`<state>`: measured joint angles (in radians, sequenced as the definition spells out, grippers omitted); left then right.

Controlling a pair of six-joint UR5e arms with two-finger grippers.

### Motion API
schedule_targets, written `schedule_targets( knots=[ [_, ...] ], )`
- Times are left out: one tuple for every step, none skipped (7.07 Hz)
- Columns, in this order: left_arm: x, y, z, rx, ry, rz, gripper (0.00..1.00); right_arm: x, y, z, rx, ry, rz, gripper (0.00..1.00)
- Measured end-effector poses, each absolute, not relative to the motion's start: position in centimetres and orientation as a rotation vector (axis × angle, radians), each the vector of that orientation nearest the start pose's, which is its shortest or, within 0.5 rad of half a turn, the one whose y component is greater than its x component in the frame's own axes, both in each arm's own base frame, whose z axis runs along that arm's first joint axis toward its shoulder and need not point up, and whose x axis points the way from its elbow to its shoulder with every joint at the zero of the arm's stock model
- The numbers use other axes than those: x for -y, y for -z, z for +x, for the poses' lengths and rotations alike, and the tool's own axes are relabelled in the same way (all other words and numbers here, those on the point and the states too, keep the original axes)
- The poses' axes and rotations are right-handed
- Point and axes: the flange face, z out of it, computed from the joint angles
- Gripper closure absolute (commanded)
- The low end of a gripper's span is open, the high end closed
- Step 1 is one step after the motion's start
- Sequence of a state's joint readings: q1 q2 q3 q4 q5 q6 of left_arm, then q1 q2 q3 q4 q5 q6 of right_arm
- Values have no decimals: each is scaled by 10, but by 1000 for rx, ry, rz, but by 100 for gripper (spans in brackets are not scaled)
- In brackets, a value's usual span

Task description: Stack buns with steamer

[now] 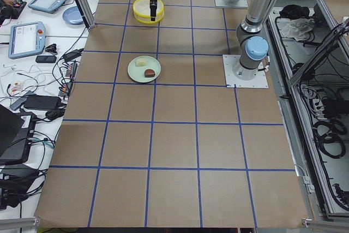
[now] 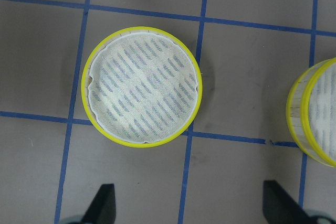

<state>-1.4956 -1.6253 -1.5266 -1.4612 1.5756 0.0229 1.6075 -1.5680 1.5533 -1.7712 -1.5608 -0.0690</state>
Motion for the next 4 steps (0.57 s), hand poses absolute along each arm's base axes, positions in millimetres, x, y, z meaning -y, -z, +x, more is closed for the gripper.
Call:
schedule_targets(
  knots=[
    [532, -493, -93, -3126, 150, -83, 0, 507, -516, 142, -3098, 292, -126, 0],
    [532, -492, -92, -3125, 144, -84, 0, 505, -509, 130, -3096, 208, -87, 0],
    [532, -488, -92, -3125, 135, -85, 0, 503, -506, 123, -3114, 163, -67, 0],
    [531, -481, -90, -3128, 126, -88, 0, 504, -503, 119, -3126, 142, -60, 0]
  ],
)
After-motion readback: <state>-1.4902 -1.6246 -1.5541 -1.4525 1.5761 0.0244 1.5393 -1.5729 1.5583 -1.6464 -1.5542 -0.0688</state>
